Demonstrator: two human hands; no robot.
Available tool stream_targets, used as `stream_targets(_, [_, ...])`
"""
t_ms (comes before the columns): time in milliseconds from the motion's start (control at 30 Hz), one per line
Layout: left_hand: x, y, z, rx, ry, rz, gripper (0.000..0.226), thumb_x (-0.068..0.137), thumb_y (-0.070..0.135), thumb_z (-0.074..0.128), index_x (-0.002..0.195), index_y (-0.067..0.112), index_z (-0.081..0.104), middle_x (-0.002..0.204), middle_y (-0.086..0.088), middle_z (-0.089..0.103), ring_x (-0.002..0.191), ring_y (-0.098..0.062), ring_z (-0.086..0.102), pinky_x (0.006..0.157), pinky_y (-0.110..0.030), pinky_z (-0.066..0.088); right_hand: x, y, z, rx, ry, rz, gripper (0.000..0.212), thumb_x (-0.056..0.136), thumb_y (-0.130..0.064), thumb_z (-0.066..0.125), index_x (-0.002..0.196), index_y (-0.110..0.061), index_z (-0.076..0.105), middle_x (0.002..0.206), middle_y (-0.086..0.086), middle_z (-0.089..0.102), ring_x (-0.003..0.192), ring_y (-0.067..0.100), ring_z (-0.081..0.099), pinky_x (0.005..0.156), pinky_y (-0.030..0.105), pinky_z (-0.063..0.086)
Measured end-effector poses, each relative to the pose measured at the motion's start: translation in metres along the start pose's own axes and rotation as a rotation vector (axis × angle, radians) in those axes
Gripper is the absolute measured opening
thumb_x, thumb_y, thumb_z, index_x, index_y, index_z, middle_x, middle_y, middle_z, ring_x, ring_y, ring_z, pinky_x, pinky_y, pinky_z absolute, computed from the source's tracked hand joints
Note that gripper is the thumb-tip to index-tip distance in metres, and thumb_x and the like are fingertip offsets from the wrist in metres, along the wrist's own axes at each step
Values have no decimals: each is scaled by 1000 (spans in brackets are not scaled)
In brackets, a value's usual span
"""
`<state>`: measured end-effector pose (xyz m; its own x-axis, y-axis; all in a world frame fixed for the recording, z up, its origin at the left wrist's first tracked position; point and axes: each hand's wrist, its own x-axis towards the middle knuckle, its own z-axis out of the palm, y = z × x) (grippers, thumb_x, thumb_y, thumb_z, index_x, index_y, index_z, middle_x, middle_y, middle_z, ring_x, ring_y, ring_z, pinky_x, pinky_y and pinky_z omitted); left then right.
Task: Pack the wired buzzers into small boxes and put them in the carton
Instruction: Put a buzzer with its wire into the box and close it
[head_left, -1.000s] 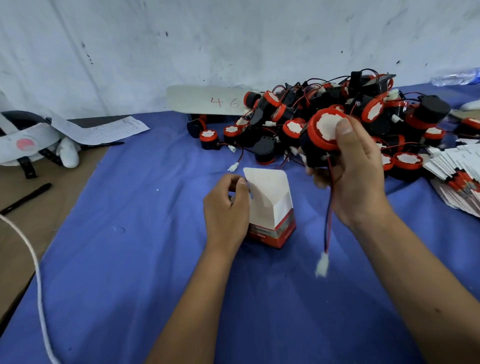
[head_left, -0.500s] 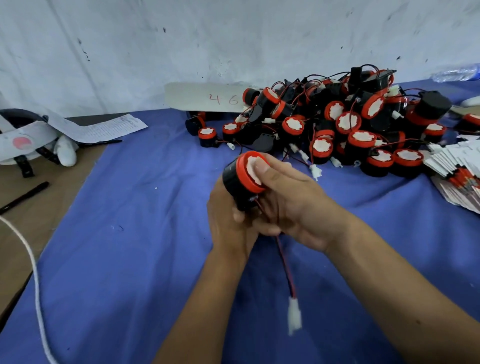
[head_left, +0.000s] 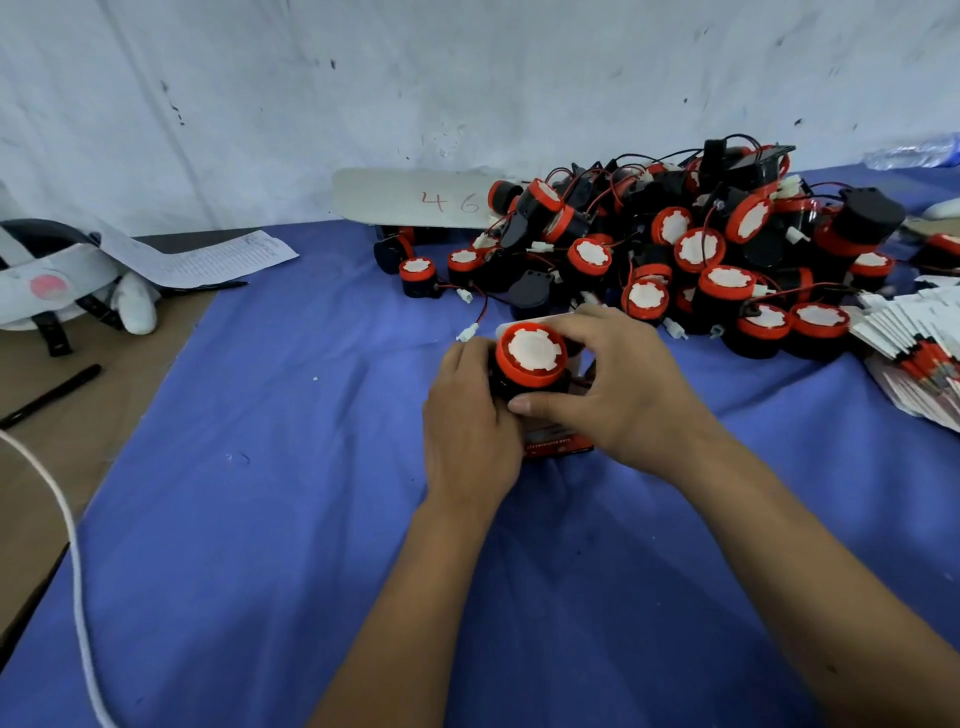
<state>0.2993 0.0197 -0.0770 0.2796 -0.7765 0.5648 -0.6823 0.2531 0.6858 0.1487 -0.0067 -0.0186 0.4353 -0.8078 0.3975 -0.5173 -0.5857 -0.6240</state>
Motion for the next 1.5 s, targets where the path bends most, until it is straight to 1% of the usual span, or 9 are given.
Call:
stream_targets(233, [4,-6,4,-175,-11,-97,27,103,9,46,86,27,57,81,13,59,77,-7,54,68,-20,40,2,6,-14,-203,-152,49,54,71,-33,91,119,-24,68,108,-10,70,102,13,63,89,34,53])
stream_targets(500, [4,-6,4,-309,-31,-222,35,107,33,39,105,13,68,100,-1,72,95,-21,68,85,-47,56,1,7,0,-425,-164,-77,57,85,-29,76,133,-21,47,116,0,71,105,26,64,96,42,46])
stream_targets(633, [3,-5,4,-291,-29,-184,32,110,28,40,97,12,64,92,0,68,86,-17,63,77,-39,53,-1,13,3,-464,-159,-85,44,94,-54,60,125,-25,52,110,-7,69,102,17,59,89,33,34])
stream_targets(833, [4,-8,4,-302,-61,-194,19,107,28,54,93,17,61,92,1,69,83,-22,63,71,-37,52,-2,20,20,-491,-172,-42,29,102,-45,49,123,-28,59,114,-10,65,118,16,50,96,34,22])
stream_targets(900, [4,-8,4,-295,-79,-201,5,100,21,67,104,20,64,99,8,71,88,-12,65,71,-24,52,-3,20,20,-503,-159,-47,29,102,-45,46,114,-34,70,116,-7,59,121,21,39,91,35,22])
stream_targets(1000, [4,-10,4,-336,-76,-216,27,91,11,75,113,21,64,105,16,70,87,3,63,71,-10,47,-4,19,14,-596,-193,-27,32,102,-47,43,122,-43,68,126,-2,44,119,26,31,97,38,26])
stream_targets(1133, [3,-12,6,-319,-100,-270,26,89,14,78,109,23,64,98,17,69,71,3,61,62,-11,47,-3,17,-12,-525,-107,-9,36,96,-38,64,131,-31,64,125,-1,48,116,22,40,98,35,40])
stream_targets(1300, [4,-15,12,-259,-84,-275,14,89,19,76,90,23,63,87,12,69,69,-3,57,57,-14,45,-1,19,-56,-472,-119,203,15,93,-38,73,97,-25,67,89,-6,69,78,13,63,71,35,54])
stream_targets(1500, [3,-12,12,-303,-79,-272,17,89,19,78,96,29,65,89,14,70,70,3,60,57,-11,46,0,-1,-33,-259,-29,-46,6,89,-17,78,85,-18,75,77,-10,71,74,3,65,71,21,53])
